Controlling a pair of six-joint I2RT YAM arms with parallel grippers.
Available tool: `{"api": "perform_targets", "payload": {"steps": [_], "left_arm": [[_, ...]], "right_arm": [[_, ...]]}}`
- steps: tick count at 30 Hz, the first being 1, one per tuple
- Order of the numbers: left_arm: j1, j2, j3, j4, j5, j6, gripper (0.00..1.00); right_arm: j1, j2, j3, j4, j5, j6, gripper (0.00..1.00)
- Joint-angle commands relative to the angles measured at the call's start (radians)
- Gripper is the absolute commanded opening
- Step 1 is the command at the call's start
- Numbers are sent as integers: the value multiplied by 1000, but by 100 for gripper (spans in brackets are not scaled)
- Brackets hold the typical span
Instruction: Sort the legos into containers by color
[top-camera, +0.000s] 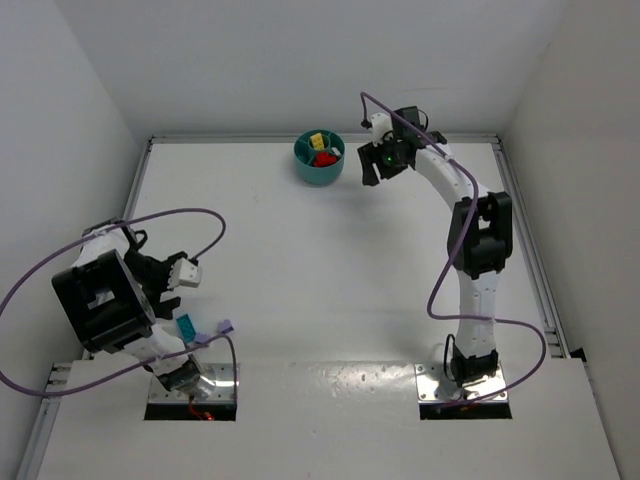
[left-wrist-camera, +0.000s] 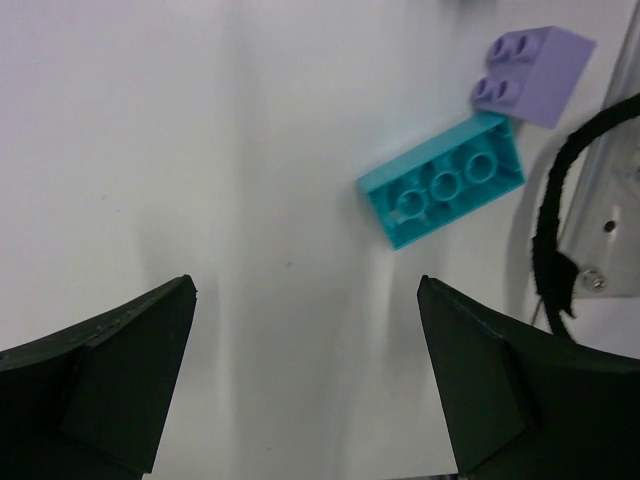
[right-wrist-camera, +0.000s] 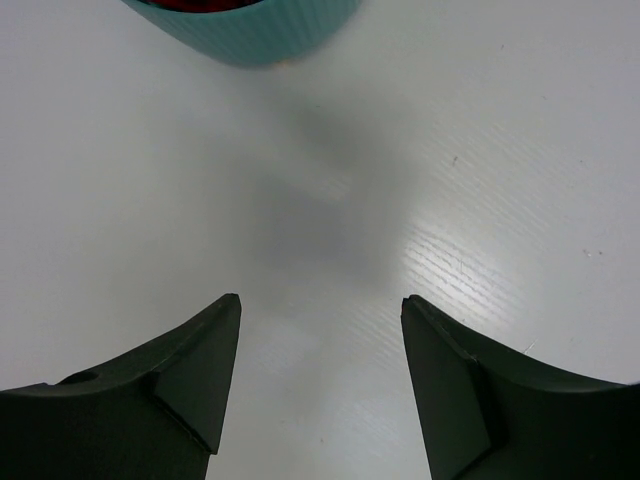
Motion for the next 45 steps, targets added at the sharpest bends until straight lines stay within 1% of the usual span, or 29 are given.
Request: {"api": "perform_targets", "payload": {"steps": [1, 4, 5, 8, 9, 12, 14, 15, 18, 20, 24, 26, 27, 28, 30, 31, 33, 34, 35, 37, 38, 40, 41, 42, 44, 45], "left_arm": [[12, 43, 94, -58, 49, 901, 99], [21, 30, 95, -58, 27, 971, 99], [37, 30, 81, -58, 18, 1034, 99], [64, 30, 44, -58, 27, 1142, 99], [96, 30, 24, -58, 41, 1228, 99], [127, 48, 4, -58, 53, 1385, 99], [127, 60, -16, -58, 53, 1441, 99], [127, 83, -16, -58, 53, 1509, 99], [127, 109, -40, -58, 73, 1615, 99], [114, 110, -51, -58, 73, 1616, 99], [95, 79, -51, -58, 98, 1552, 99], [95, 56, -51, -58, 139, 1457, 99], [81, 19, -51, -58, 148, 1409, 99], [81, 1, -40, -58, 158, 1309, 99], [81, -53, -31, -58, 182, 1230, 99], [72, -67, -19, -58, 194, 1137, 99], [58, -91, 16, -58, 233, 1026, 99], [45, -101, 35, -58, 247, 866, 99], [8, -114, 59, -58, 247, 781, 99], [-26, -128, 121, -58, 256, 627, 99], [-69, -137, 144, -58, 256, 465, 99], [-115, -137, 202, -58, 231, 296, 99], [-142, -137, 220, -58, 218, 131, 99], [-190, -147, 236, -58, 189, 57, 99], [-228, -160, 247, -58, 155, -88, 99], [-238, -171, 247, -58, 155, -99, 99]], "right_arm": [[-6, -108, -3, 38, 8, 13, 66], [-6, -119, -22, 27, -2, 13, 66], [-6, -119, -22, 27, -13, 13, 66], [-6, -128, -34, 27, -13, 13, 66], [-6, -128, -45, 27, -13, 13, 66], [-6, -128, -45, 27, -13, 4, 66], [-6, -117, -45, 27, -13, 4, 66], [-6, -117, -45, 27, -13, 4, 66], [-6, -108, -45, 18, -22, 4, 66], [-6, -99, -45, 18, -22, 4, 66], [-6, -99, -45, 18, -22, 4, 66], [-6, -110, -66, 18, -22, 4, 66], [-6, -119, -66, 18, -22, 4, 66], [-6, -119, -77, 18, -22, 13, 66], [-6, -128, -88, 27, -22, 13, 66], [-6, -128, -97, 27, -22, 13, 66], [-6, -128, -97, 27, -22, 13, 66], [-6, -128, -97, 27, -31, 13, 66], [-6, -128, -97, 27, -31, 13, 66], [-6, -128, -97, 27, -31, 13, 66], [-6, -128, -97, 27, -41, 13, 66], [-6, -128, -97, 27, -41, 22, 66], [-6, -128, -97, 27, -41, 22, 66], [-6, -128, -97, 27, -50, 22, 66], [-6, -128, -106, 36, -50, 22, 66], [-6, -128, -115, 36, -50, 22, 66]]}}
